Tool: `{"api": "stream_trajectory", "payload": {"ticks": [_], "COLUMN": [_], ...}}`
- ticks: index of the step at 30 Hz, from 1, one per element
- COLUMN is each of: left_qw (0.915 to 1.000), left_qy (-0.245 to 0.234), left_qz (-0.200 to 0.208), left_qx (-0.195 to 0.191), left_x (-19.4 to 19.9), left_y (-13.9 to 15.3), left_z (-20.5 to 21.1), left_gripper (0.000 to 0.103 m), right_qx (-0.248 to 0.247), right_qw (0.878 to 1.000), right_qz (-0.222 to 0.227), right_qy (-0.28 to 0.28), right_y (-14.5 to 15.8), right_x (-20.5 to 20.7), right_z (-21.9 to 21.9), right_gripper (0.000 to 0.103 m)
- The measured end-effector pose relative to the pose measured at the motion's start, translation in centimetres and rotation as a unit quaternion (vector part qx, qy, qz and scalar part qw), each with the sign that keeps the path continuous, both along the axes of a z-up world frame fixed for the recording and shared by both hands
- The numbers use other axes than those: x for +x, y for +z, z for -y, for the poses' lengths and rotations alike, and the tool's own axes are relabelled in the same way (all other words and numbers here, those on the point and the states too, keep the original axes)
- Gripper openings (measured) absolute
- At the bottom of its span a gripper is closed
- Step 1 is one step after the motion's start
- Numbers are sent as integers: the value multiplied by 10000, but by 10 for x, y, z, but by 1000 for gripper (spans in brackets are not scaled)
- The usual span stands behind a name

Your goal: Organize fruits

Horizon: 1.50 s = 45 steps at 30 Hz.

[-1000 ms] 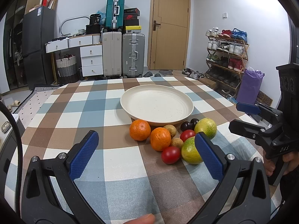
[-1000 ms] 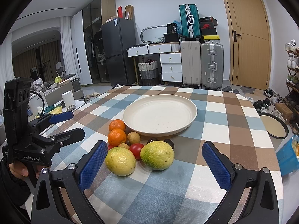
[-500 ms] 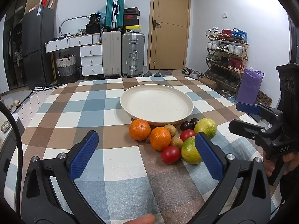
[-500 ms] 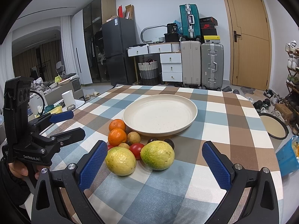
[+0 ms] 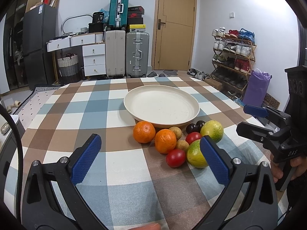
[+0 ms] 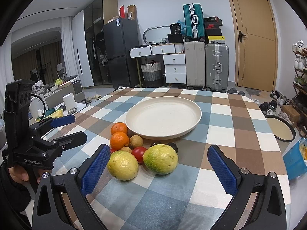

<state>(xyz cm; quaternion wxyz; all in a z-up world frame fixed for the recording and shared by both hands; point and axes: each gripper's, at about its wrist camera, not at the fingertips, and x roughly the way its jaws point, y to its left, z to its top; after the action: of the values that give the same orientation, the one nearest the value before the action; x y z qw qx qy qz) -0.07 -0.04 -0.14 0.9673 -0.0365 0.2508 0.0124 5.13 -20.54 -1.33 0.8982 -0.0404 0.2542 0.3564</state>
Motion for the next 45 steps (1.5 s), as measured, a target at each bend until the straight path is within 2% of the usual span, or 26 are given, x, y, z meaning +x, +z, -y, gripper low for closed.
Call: {"api": "stream_trajectory", "payload": {"ticks": [14, 45], "left_qw": [9999, 9999], "left_qy": [-73, -53], "left_qz": [-2, -15], "left_qx": [116, 99], "left_x": [1, 0], "left_y": [-1, 1], "left_z": [7, 8], "left_gripper": [103, 103], "right_qx": [-34, -63], "right_qw": [10000, 9999], "right_qz": [-29, -74], "right_qy": [-63, -106], "right_y": [0, 1], "right_x": [4, 5], "right_z": [2, 4], "right_gripper": [103, 103]}}
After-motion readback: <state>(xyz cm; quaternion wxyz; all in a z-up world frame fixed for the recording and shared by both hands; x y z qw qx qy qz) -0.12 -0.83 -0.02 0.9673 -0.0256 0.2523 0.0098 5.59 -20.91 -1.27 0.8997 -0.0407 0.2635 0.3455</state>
